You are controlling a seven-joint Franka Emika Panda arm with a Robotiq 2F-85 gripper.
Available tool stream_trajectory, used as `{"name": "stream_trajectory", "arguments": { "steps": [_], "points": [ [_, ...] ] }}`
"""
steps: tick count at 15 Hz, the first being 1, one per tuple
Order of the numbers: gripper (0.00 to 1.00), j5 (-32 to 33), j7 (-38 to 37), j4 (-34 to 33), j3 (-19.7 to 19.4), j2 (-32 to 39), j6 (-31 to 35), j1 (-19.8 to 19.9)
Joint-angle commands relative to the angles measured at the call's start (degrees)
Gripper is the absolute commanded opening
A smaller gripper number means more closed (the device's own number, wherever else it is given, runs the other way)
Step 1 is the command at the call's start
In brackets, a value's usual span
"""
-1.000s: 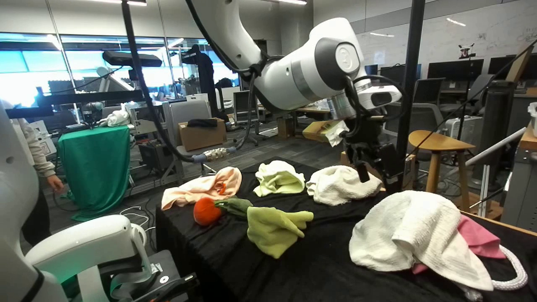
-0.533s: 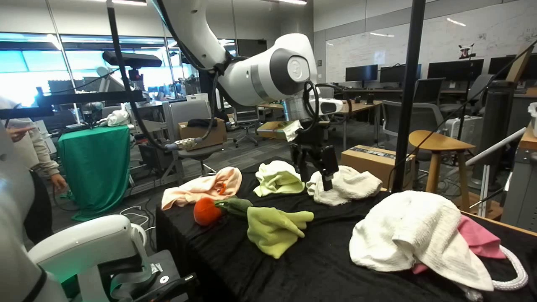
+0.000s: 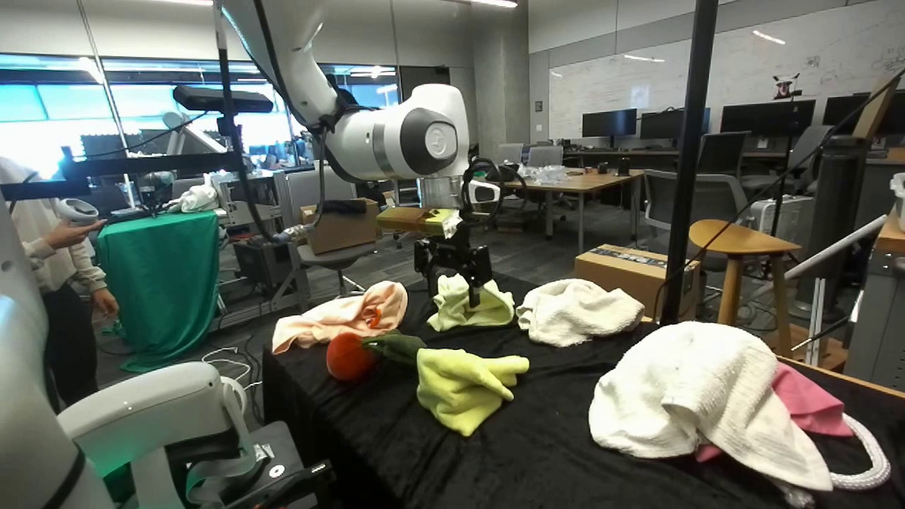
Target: Pile up all the objects on the table
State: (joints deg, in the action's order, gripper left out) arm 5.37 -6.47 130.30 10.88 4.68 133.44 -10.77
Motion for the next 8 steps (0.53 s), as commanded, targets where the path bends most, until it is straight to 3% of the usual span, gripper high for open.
{"name": "stream_trajectory", "arguments": {
  "steps": [1,8],
  "points": [
    [1.00,-6.6,9.9,-5.4,2.2,5.4,-1.6,-1.0],
    [1.00,-16.1,16.5,-15.1,4.8,15.8,-4.2,-0.7]
  ]
}}
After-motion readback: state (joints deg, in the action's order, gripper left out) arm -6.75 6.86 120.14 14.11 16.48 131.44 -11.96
